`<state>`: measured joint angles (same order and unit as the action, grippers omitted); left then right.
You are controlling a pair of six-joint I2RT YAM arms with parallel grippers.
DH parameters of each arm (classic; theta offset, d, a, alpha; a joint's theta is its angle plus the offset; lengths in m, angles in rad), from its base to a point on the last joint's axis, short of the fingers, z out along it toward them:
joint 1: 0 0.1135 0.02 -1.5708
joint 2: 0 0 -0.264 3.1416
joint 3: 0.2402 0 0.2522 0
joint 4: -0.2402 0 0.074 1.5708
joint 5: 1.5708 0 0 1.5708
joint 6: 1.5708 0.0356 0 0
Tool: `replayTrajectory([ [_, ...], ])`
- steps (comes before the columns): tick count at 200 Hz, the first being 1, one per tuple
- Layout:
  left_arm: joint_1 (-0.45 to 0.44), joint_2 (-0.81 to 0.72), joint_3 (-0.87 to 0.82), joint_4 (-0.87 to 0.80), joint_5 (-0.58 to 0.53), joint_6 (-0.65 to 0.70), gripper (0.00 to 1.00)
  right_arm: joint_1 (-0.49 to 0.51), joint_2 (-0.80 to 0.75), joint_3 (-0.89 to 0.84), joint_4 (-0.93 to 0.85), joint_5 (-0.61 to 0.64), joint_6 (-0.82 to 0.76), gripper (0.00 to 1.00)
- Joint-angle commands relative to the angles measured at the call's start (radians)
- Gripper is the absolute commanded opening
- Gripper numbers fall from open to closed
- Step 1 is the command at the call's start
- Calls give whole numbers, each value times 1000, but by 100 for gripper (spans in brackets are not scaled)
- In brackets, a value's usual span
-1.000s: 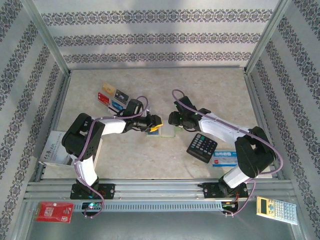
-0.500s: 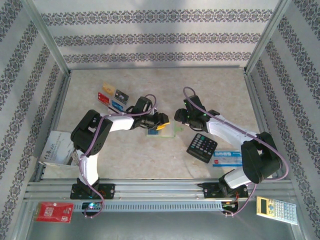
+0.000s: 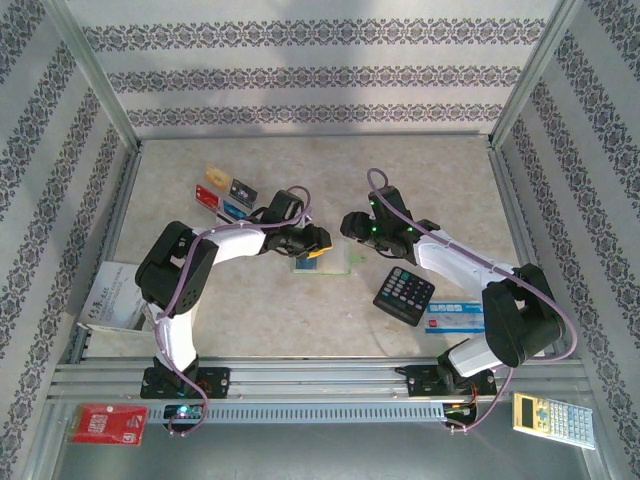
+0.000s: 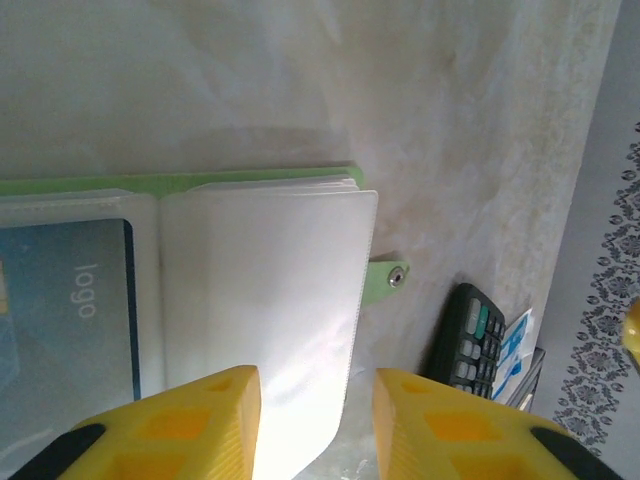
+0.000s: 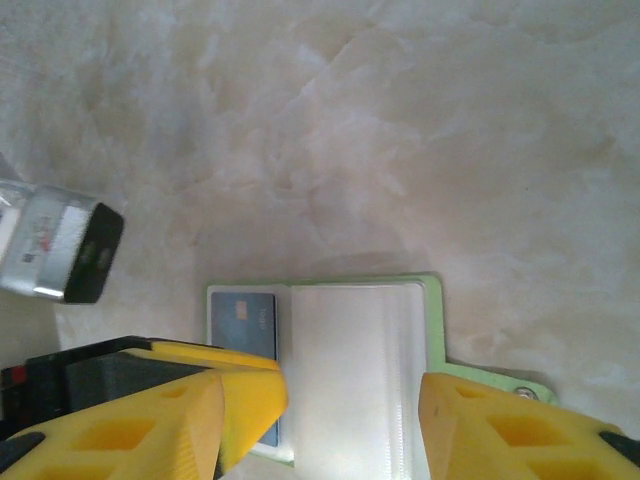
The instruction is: Take the credit cards out of the card holder
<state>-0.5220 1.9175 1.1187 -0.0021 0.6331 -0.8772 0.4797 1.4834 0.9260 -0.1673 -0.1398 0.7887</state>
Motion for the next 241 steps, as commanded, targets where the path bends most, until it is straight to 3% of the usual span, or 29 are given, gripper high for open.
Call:
replayTrajectory([
  [1,-18,40,36,-44,0,20,34,-5,-11,-16,31,-20,14,54],
  [55,-27,77,73,-118,-21,44,32,-6,13,-25,45,-39,23,51],
  [120,59,-124,1,-149,-62,87,39,-5,77,-16,132,-174,59,46],
  [149,123,-164,-21,-257,-126,159,39,21,122,17,144,-212,79,42],
  [192,134,-148,16,-401,-207,266,41,85,214,76,150,-229,116,38],
  [241,123,-101,14,-391,-202,259,32,122,289,99,161,-230,147,26],
])
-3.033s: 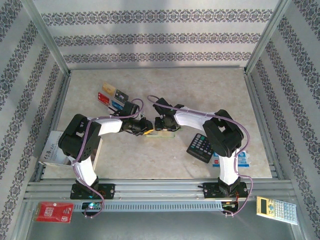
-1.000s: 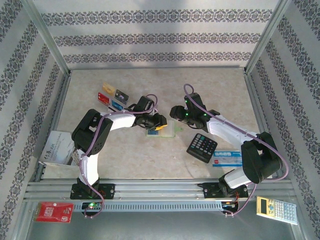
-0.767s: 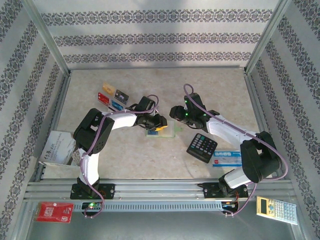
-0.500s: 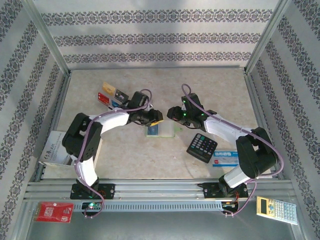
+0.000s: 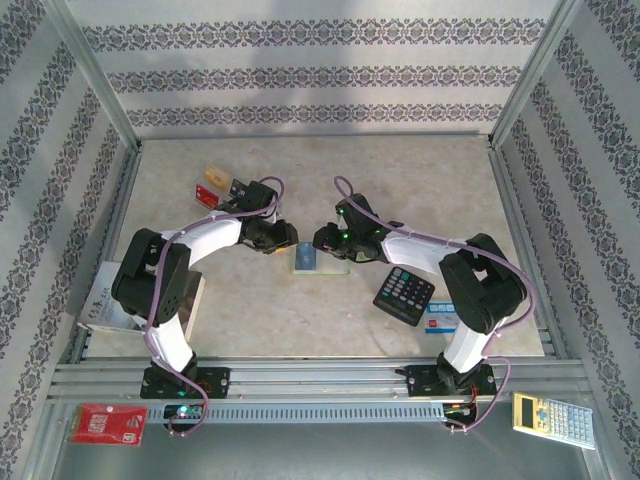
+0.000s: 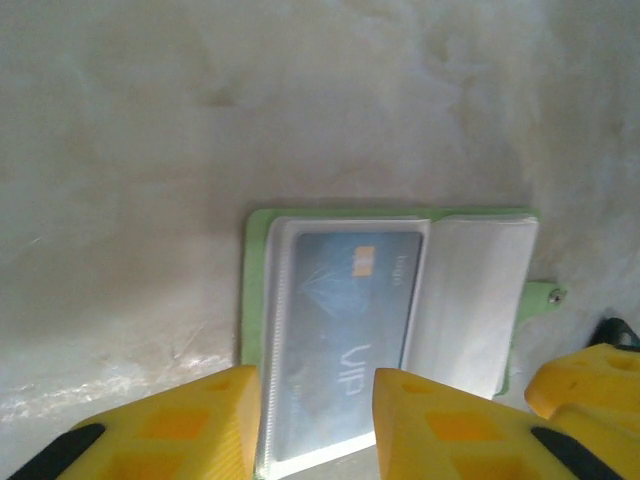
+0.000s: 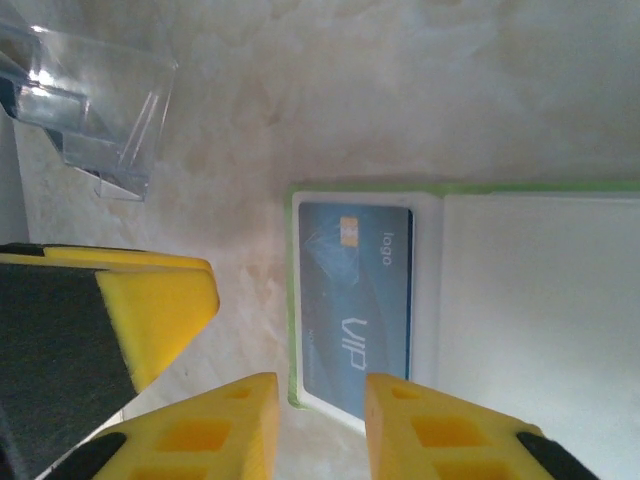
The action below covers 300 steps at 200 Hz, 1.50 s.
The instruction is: Take the credit cards out of the card holder
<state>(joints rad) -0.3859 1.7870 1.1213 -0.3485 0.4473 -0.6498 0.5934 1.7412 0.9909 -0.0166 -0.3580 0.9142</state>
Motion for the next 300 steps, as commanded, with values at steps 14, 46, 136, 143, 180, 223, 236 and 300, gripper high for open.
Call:
replayTrajectory([
  [14,-23,45,18,-44,-14,31,30,11,48,39,7,-9,25,25],
  [46,-41,72,44,-57,-22,35,29,12,74,44,2,-10,27,21],
  [136,-88,121,124,-167,-108,82,29,4,122,59,-9,-21,14,17],
  [143,-90,125,126,-169,-110,84,30,4,125,61,-11,-21,13,17],
  [180,-100,160,160,-177,-77,84,36,-8,122,47,-10,-18,15,17],
  [223,-113,187,203,-230,-111,95,37,-24,122,32,-6,-20,12,15],
  [236,-116,193,211,-248,-128,100,37,-24,127,33,-6,-21,8,15],
  [300,-131,186,251,-287,-139,122,34,-30,152,28,-9,-17,6,15],
])
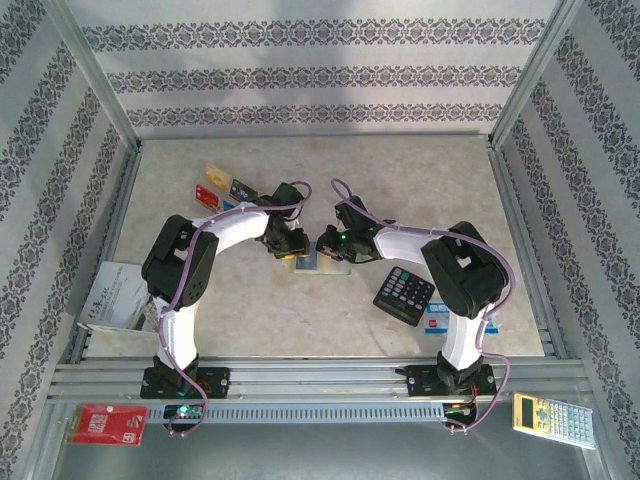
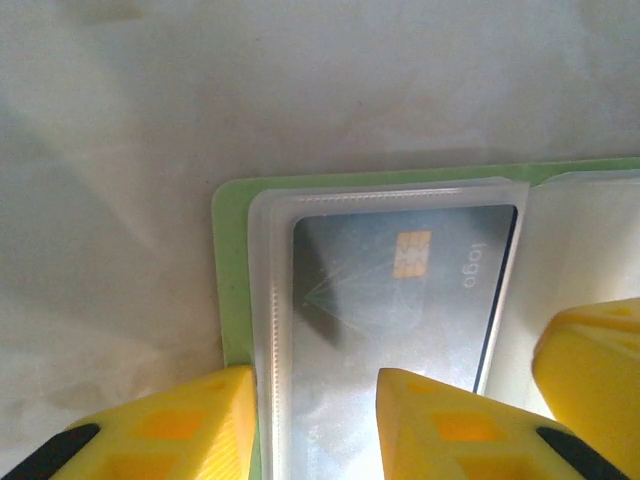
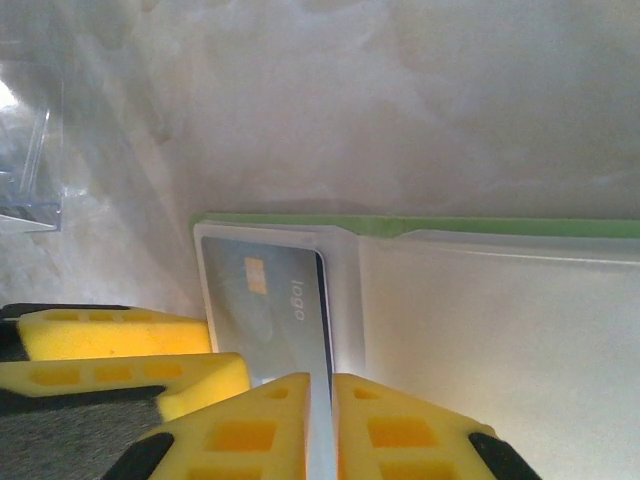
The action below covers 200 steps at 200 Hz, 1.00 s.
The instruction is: Take the credit cards out of the card holder
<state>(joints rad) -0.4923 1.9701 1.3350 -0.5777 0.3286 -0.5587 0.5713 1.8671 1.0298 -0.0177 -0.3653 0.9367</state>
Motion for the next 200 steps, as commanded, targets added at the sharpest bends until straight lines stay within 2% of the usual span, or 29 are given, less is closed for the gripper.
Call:
replayTrajectory([
  [1,-26,3,37,-58,-20,31,34,-8,27,-10,-8,-10,-16,15],
  [104,-32,67,62,-104,-47,44,32,-10,47,-14,-8,-17,-24,14],
  [167,-34,84,43,-139,-101,25,20,-11,39,-21,1,-29,-47,14],
  [200,-34,85,33,-137,-101,18,18,-9,38,-15,5,-52,-64,14],
])
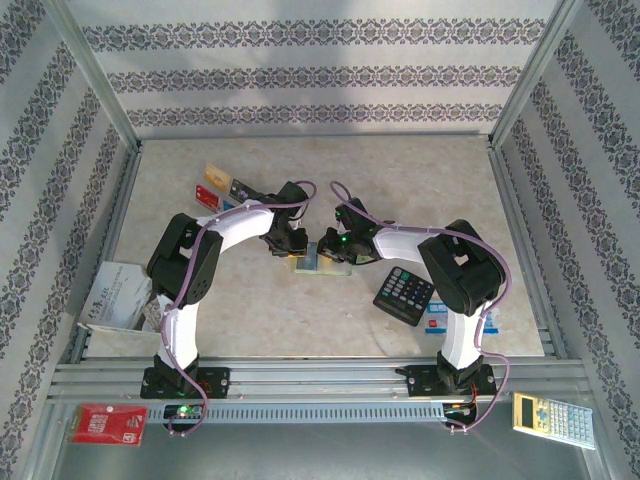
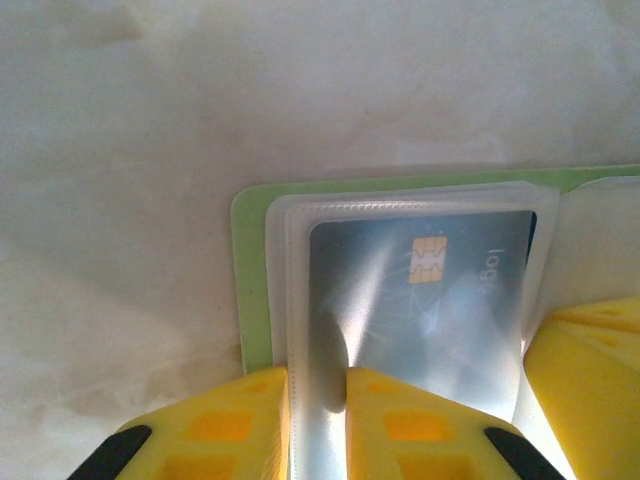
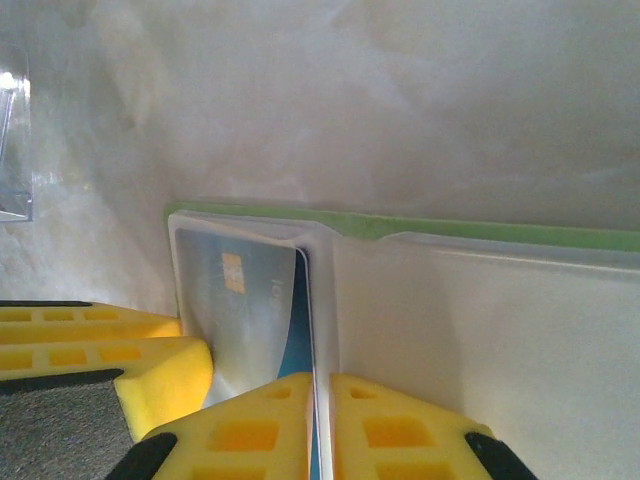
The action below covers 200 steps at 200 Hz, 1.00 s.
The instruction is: Take the credit cards out of the card holder
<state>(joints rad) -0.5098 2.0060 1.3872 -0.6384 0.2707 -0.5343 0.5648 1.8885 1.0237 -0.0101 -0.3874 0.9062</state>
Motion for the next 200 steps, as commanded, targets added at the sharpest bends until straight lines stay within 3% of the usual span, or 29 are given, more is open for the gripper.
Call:
replayTrajectory([
  [1,-16,50,-20,-76,-44,-6,18,-2,17,-9,-3,-31,-33,14],
  [101,-17,51,-30,-64,-27,-13,18,24,51,16,-58,-12,-47,16],
  [200,-14,60,-50,-18,56,-29,19,53,75,36,-52,-46,-66,16],
])
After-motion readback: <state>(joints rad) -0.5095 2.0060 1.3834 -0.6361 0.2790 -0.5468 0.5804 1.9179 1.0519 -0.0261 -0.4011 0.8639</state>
